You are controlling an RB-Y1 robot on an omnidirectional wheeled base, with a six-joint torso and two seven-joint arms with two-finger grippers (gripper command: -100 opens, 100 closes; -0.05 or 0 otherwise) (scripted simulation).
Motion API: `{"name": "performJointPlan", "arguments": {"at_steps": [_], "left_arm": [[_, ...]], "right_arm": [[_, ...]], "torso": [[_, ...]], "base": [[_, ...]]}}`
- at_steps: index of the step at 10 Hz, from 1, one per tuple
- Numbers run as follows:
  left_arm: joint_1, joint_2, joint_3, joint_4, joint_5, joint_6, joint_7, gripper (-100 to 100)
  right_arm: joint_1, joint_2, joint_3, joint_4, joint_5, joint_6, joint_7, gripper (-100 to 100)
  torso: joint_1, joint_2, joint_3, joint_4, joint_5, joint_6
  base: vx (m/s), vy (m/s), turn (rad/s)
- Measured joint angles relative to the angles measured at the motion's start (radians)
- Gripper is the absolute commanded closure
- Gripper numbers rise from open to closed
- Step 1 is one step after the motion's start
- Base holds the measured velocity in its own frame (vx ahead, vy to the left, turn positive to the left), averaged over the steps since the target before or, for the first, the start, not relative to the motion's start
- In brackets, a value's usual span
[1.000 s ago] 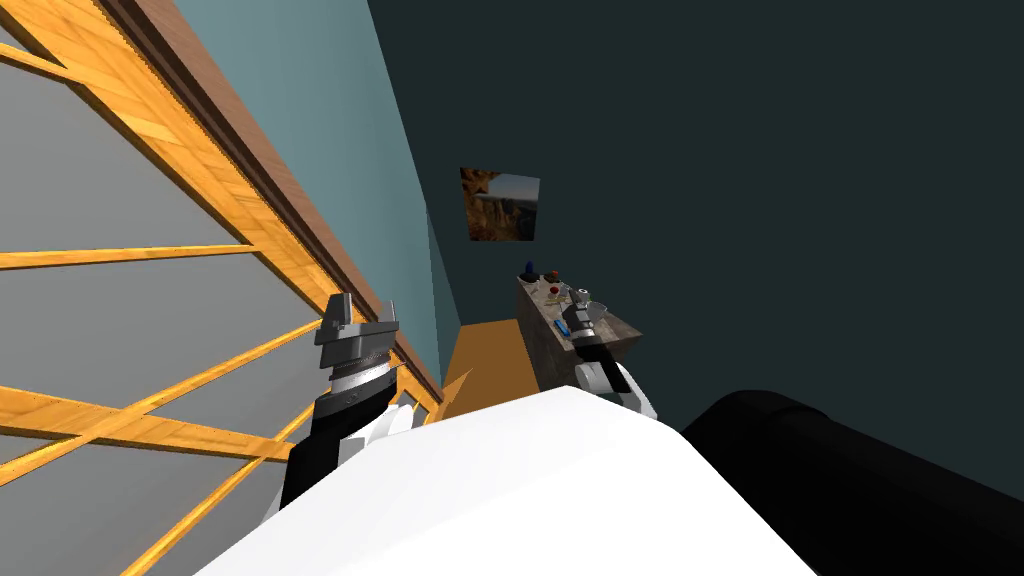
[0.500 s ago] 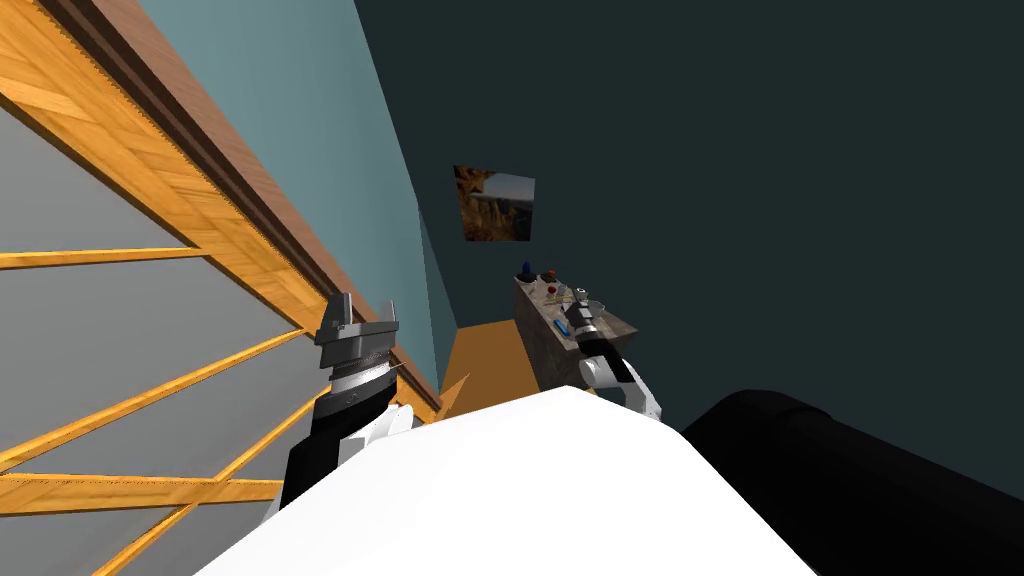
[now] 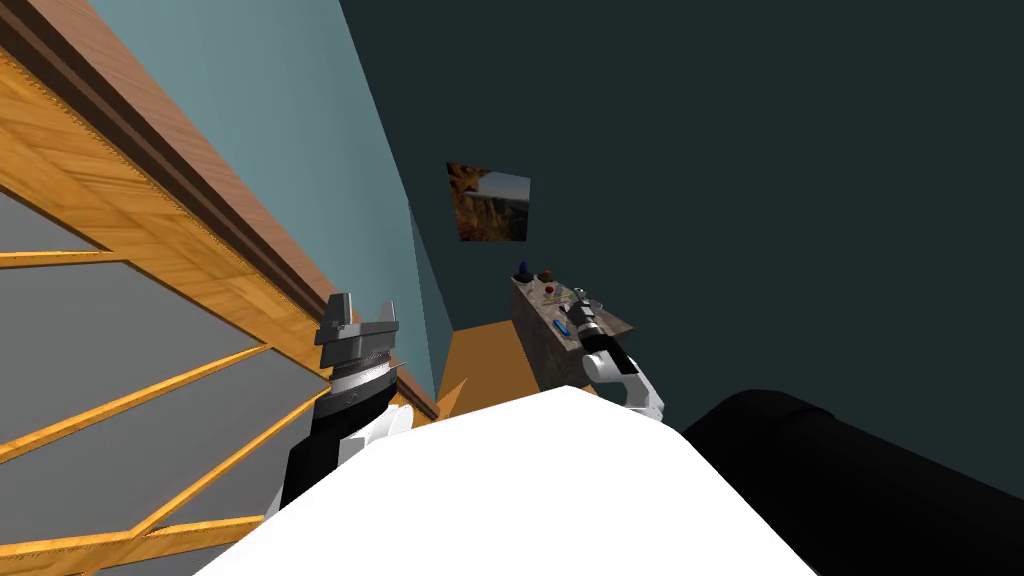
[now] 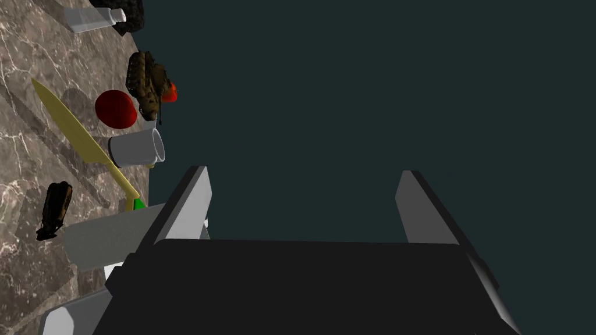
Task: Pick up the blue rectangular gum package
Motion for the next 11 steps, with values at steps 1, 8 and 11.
{"name": "performJointPlan", "arguments": {"at_steps": [1, 8, 11], "left_arm": [[0.000, 0.000, 0.000, 0.000, 0.000, 0.000, 0.000, 0], [0.000, 0.000, 0.000, 0.000, 0.000, 0.000, 0.000, 0], [0.000, 0.000, 0.000, 0.000, 0.000, 0.000, 0.000, 0]], "right_arm": [[-0.008, -0.005, -0.017, 0.000, -0.024, 0.032, -0.016, -100], [-0.028, -0.019, -0.072, 0.014, -0.109, 0.203, -0.083, -100], [-0.039, -0.025, -0.095, 0.020, -0.142, 0.280, -0.111, -100]], "torso": [[0.001, -0.001, -0.001, 0.000, 0.000, 0.000], [-0.001, 0.000, 0.000, 0.000, 0.000, 0.000], [-0.001, 0.001, 0.000, 0.000, 0.000, 0.000]], "base": [[0.052, 0.050, -0.069], [0.047, 0.029, -0.079], [0.046, 0.031, -0.062]]}}
